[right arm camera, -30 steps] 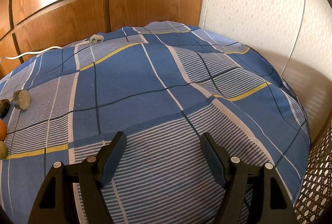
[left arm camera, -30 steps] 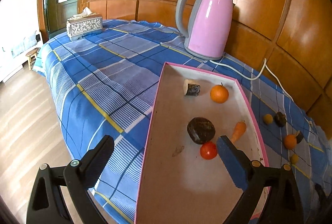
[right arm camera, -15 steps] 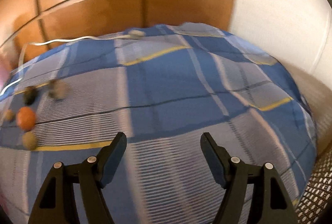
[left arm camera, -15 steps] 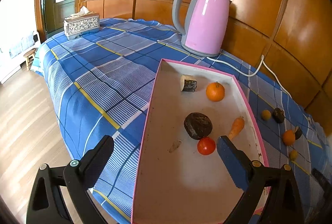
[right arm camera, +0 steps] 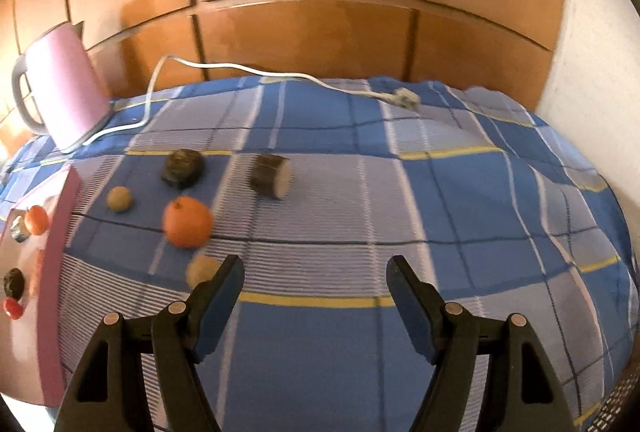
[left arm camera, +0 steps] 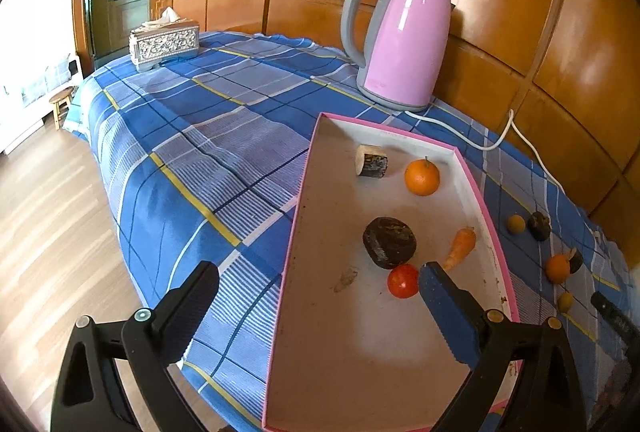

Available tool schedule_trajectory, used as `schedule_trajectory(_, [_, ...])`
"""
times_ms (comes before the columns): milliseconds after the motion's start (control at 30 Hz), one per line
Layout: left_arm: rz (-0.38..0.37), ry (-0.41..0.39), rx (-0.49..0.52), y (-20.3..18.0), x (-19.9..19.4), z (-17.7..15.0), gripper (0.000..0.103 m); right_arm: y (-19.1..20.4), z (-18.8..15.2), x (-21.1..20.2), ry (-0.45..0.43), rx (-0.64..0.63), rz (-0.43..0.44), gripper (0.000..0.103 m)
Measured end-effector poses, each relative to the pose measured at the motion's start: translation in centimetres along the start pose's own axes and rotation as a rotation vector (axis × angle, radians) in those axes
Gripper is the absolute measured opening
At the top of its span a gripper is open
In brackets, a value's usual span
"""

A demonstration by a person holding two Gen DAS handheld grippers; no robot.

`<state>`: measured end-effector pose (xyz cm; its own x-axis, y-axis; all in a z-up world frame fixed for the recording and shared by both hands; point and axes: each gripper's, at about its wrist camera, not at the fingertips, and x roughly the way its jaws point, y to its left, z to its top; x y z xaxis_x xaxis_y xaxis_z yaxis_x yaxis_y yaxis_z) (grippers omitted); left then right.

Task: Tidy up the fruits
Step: 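Lower the right gripper onto the tan round fruit and grasp it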

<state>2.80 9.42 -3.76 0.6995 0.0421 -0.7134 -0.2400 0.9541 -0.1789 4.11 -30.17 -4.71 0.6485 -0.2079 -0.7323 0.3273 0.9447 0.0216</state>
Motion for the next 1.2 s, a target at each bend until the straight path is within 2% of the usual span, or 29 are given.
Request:
schedule_trajectory(367, [0.013, 0.012, -0.032, 0.9, 0.3, 0.1, 0.101, 2.9, 1.8, -0.1, 0.007, -0.031, 0.106, 0.075])
schedule_trajectory(567, [0.01, 0.009, -0.037, 0.9, 0.4, 0.2, 0.101, 3.5, 0.4, -0.4, 0.049, -0.077, 0.186, 0.075])
schedule_trajectory(700, [0.012, 0.02, -0.032, 0.9, 0.6, 0.0, 0.101, 3.4, -1.0, -0.1, 0.08, -0.098, 0.193, 0.074])
schedule_trajectory(867, [0.007, 0.023, -0.029, 0.8, 0.7, 0.0, 0.101, 3.8, -0.8, 0.3, 0.081, -0.112, 0.19, 0.07])
schedule_trajectory(1067, [0.008, 0.022, -0.025, 0.7, 0.8, -0.1, 0.101, 5.1, -0.1, 1.8, 0.101, -0.161, 0.166, 0.057])
schedule_trajectory(1100, [0.009, 0.024, -0.028, 0.7, 0.8, -0.1, 0.101, 5.3, -0.2, 2.3, 0.113, -0.173, 0.156, 0.052])
schedule_trajectory(1133, [0.01, 0.028, -0.031, 0.8, 0.9, -0.1, 0.101, 5.4, -0.3, 2.6, 0.122, -0.18, 0.15, 0.039])
schedule_trajectory(1167, [0.012, 0.034, -0.034, 0.9, 1.1, -0.1, 0.101, 5.5, -0.4, 3.0, 0.132, -0.188, 0.147, 0.03])
schedule_trajectory(1200, [0.013, 0.036, -0.037, 0.9, 1.1, -0.1, 0.101, 5.7, -0.5, 3.4, 0.146, -0.199, 0.144, 0.026])
